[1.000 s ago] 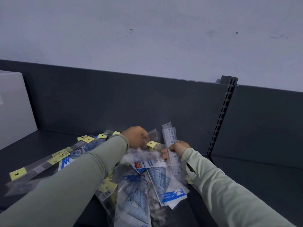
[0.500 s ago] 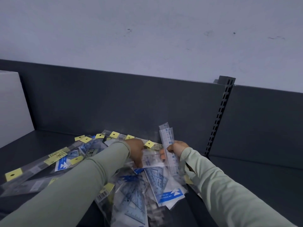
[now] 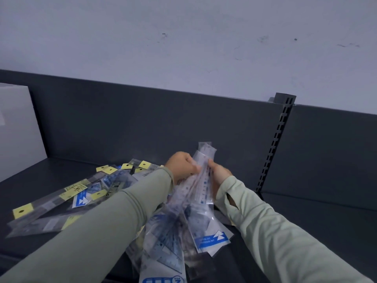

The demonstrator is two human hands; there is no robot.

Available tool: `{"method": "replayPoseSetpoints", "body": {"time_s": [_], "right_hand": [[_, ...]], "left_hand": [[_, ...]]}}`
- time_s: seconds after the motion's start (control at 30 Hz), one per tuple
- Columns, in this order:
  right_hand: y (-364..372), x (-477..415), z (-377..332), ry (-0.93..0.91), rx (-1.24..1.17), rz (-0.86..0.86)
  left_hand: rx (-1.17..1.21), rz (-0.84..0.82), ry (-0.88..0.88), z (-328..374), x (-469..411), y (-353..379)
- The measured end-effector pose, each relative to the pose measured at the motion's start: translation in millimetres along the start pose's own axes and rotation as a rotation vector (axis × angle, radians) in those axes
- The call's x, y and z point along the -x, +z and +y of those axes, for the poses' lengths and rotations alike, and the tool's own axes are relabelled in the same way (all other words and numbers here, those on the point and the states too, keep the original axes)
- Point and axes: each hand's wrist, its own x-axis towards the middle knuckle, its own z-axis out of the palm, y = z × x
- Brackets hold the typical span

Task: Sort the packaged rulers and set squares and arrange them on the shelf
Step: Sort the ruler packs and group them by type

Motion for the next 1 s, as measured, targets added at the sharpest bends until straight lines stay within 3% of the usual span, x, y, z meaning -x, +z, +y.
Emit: {"method": "replayPoseSetpoints", "body": {"time_s": [0.1,0.23,0.33,0.47,0.6,0.73,1.0], "right_hand": [[3.2,-13.6,7.9,-0.035,0.138,-0.059],[2.3,-50.0,25.3,-0.035,0.237,-0.088],[19.0,-33.6,17.1,-0.041,0.249,-0.108],[48.8,-9.2,11.1,-0.001,0.309,-0.112],[72.6,-14.2,14.6,0.013,0.426,-0.138],[93.1,-22.8,18.5,-0.003,0.496,-0.139],[110.3,-35.7,25.0,-0.065,0.703,-0.217]], "left_hand": [[-0.078,0.107,0.007,-4.8,2.0,0.3],[-0.080,0.004,0.059,-9.5,11.4,-12.3],[-0.073,0.129,0.002,-22.2,11.2,-43.7],[-0.612,0.298,-0.127,-52.7,9.5,-95.9],[-0.955,0.090,-0.365,-80.2,20.1,-123.0],[-0.962,-0.130,-0.381,-102.9,21.8,-133.0],[-0.780,0.038,-0.289,-109.9,13.3,-141.6]]}}
